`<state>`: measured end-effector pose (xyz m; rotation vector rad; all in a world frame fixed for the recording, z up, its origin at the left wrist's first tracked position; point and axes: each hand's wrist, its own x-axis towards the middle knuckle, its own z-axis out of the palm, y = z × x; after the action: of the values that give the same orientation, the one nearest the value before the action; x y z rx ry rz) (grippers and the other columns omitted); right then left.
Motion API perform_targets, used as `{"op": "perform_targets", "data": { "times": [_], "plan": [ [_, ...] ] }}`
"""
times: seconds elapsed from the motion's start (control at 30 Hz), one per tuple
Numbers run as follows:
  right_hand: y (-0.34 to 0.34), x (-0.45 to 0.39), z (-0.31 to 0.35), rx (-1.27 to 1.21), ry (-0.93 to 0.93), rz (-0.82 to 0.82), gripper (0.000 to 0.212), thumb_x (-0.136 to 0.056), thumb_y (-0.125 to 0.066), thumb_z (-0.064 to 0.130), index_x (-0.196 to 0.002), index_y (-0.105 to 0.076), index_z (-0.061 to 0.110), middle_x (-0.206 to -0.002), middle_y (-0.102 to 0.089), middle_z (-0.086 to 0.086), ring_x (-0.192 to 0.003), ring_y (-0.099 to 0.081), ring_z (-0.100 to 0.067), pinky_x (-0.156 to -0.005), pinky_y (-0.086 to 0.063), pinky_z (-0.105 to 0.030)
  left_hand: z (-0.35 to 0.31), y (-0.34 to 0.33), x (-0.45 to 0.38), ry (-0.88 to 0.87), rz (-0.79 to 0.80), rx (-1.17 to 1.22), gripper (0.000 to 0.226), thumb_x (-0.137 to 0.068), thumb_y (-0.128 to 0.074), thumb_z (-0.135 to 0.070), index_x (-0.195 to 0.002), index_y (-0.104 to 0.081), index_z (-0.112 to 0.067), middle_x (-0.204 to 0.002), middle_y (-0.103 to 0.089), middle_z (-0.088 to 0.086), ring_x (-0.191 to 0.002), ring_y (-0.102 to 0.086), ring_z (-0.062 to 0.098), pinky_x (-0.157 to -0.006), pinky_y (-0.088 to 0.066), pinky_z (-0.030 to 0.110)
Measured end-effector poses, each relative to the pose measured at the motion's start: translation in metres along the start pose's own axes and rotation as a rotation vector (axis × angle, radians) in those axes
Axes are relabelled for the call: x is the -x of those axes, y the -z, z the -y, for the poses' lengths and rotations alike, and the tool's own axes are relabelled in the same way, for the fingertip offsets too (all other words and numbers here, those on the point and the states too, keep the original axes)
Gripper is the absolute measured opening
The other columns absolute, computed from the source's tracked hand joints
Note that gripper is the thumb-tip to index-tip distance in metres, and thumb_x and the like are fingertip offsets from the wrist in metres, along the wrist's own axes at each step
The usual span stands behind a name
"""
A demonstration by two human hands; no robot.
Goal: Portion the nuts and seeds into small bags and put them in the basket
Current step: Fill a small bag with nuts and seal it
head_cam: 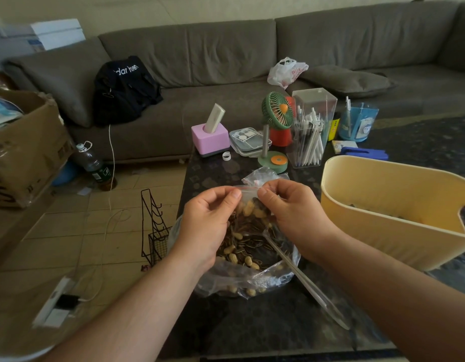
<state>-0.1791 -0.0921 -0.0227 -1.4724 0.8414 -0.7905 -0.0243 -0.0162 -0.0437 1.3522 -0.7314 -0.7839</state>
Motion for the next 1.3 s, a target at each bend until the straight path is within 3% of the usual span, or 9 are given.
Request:
{"op": "perform_targets", "data": {
  "times": [0.1, 0.2, 0.3, 0.5, 0.83, 0.97, 1.13, 1.3],
  "plan": [
    [-0.001, 0.001, -0.002, 0.028, 0.016, 0.010, 0.018, -0.103, -0.065, 0.025, -0.094, -0.072, 0.012, -0.084, -0.078, -0.005, -0.078, -0.075, -0.015, -0.068, -0.058, -0.022, 0.002, 0.001, -0.001, 0.017, -0.009, 0.007, 0.007, -0.099, -0.074, -0.028, -0.098, -0.081, -0.029, -0.100, -0.081, 0.001, -0.100, -0.077, 0.020, -0.088, -0.064, 0.044],
    [-0.003, 0.003, -0.003, 0.054, 0.033, 0.030, 0.013, -0.102, -0.066, 0.024, -0.098, -0.074, 0.015, -0.087, -0.078, -0.004, -0.081, -0.075, -0.015, -0.071, -0.060, -0.024, 0.002, 0.001, 0.000, 0.008, -0.001, 0.010, 0.008, -0.099, -0.074, -0.028, -0.098, -0.081, -0.030, -0.102, -0.081, 0.003, -0.103, -0.077, 0.024, -0.093, -0.063, 0.051],
    [-0.004, 0.003, -0.003, 0.079, 0.042, 0.017, 0.010, -0.101, -0.068, 0.024, -0.097, -0.074, 0.016, -0.086, -0.079, -0.006, -0.082, -0.077, -0.018, -0.076, -0.064, -0.031, 0.001, -0.001, 0.002, 0.006, 0.020, 0.010, 0.009, -0.100, -0.073, -0.027, -0.098, -0.081, -0.028, -0.103, -0.081, 0.004, -0.103, -0.078, 0.022, -0.092, -0.064, 0.046],
    [-0.003, 0.002, 0.003, 0.045, 0.032, -0.014, 0.014, -0.101, -0.067, 0.020, -0.092, -0.073, 0.011, -0.078, -0.078, -0.005, -0.072, -0.076, -0.018, -0.065, -0.062, -0.029, 0.000, -0.003, 0.005, 0.026, 0.097, 0.020, 0.015, -0.103, -0.067, -0.025, -0.112, -0.077, -0.017, -0.102, -0.081, 0.005, -0.099, -0.078, 0.018, -0.082, -0.062, 0.032],
    [0.001, 0.002, 0.003, 0.036, 0.048, 0.112, 0.014, -0.098, -0.070, 0.021, -0.103, -0.073, 0.008, -0.090, -0.078, -0.012, -0.081, -0.074, -0.020, -0.080, -0.064, -0.033, 0.004, -0.001, 0.004, -0.063, 0.107, -0.027, 0.015, -0.104, -0.066, -0.027, -0.111, -0.079, -0.023, -0.109, -0.080, 0.006, -0.109, -0.076, 0.025, -0.099, -0.061, 0.054],
    [0.000, 0.001, 0.002, 0.044, 0.056, 0.108, 0.011, -0.100, -0.069, 0.018, -0.099, -0.074, 0.008, -0.087, -0.078, -0.016, -0.074, -0.070, -0.019, -0.069, -0.058, -0.025, 0.003, -0.003, 0.007, -0.077, 0.138, -0.043, 0.015, -0.105, -0.064, -0.024, -0.110, -0.078, -0.020, -0.105, -0.080, 0.005, -0.105, -0.077, 0.021, -0.094, -0.063, 0.043],
    [0.002, 0.001, 0.002, 0.029, 0.030, 0.094, 0.009, -0.099, -0.070, 0.017, -0.097, -0.073, 0.009, -0.085, -0.076, -0.017, -0.074, -0.070, -0.018, -0.070, -0.058, -0.026, 0.001, -0.005, 0.010, -0.085, 0.149, -0.071, 0.014, -0.106, -0.063, -0.020, -0.107, -0.077, -0.020, -0.098, -0.081, -0.003, -0.095, -0.077, 0.010, -0.076, -0.060, 0.021],
    [0.005, 0.002, 0.003, 0.024, 0.014, 0.080, 0.009, -0.096, -0.074, 0.019, -0.096, -0.076, 0.010, -0.086, -0.079, -0.010, -0.081, -0.076, -0.021, -0.076, -0.063, -0.030, 0.000, 0.002, 0.004, -0.063, 0.128, -0.042, 0.009, -0.101, -0.071, -0.022, -0.102, -0.080, -0.020, -0.097, -0.080, 0.004, -0.099, -0.077, 0.021, -0.089, -0.063, 0.038]
  ]
}}
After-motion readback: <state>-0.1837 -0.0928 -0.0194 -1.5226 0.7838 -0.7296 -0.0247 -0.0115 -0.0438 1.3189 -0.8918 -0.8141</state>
